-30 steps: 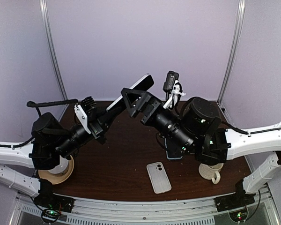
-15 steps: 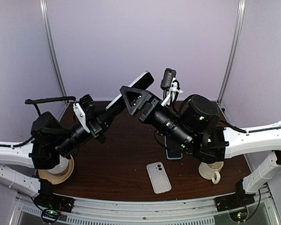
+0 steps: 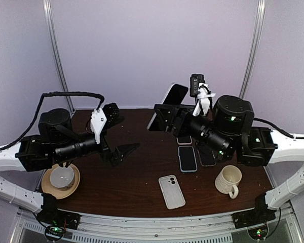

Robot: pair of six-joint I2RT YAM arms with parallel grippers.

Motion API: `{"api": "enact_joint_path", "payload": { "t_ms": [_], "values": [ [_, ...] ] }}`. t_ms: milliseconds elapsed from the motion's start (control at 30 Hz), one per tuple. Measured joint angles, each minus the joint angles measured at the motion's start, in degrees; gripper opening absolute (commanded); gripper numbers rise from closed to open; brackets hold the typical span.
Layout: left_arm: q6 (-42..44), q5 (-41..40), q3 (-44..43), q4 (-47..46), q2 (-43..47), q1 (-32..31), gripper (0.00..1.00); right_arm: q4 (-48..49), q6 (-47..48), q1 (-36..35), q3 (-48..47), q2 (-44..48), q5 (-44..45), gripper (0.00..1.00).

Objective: Put the phone into the phone case
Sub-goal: Install the phone into the phone case.

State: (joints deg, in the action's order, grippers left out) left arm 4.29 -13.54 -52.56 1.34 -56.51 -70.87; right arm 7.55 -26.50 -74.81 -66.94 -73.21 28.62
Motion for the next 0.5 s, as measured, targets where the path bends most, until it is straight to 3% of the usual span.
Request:
{"api": "enact_joint_path", "payload": {
  "t_ms": [200, 333, 500],
  "values": [
    [-2.8, -1.0, -7.7, 20.7, -3.6, 2.9, 0.97, -25.0, 0.7, 2.3, -5.9, 3.1, 7.3, 0.00],
    [-6.6, 2.1, -11.9, 26.9, -8.9, 13.5, 0.98, -39.1, 0.3, 2.5, -9.6, 1.3, 9.4, 0.00],
    [-12.3, 5.2, -12.3, 28.9, -14.9, 25.2, 0.97, -48.0, -0.7, 2.5, -10.4, -2.0, 9.6, 0.00]
  ]
}}
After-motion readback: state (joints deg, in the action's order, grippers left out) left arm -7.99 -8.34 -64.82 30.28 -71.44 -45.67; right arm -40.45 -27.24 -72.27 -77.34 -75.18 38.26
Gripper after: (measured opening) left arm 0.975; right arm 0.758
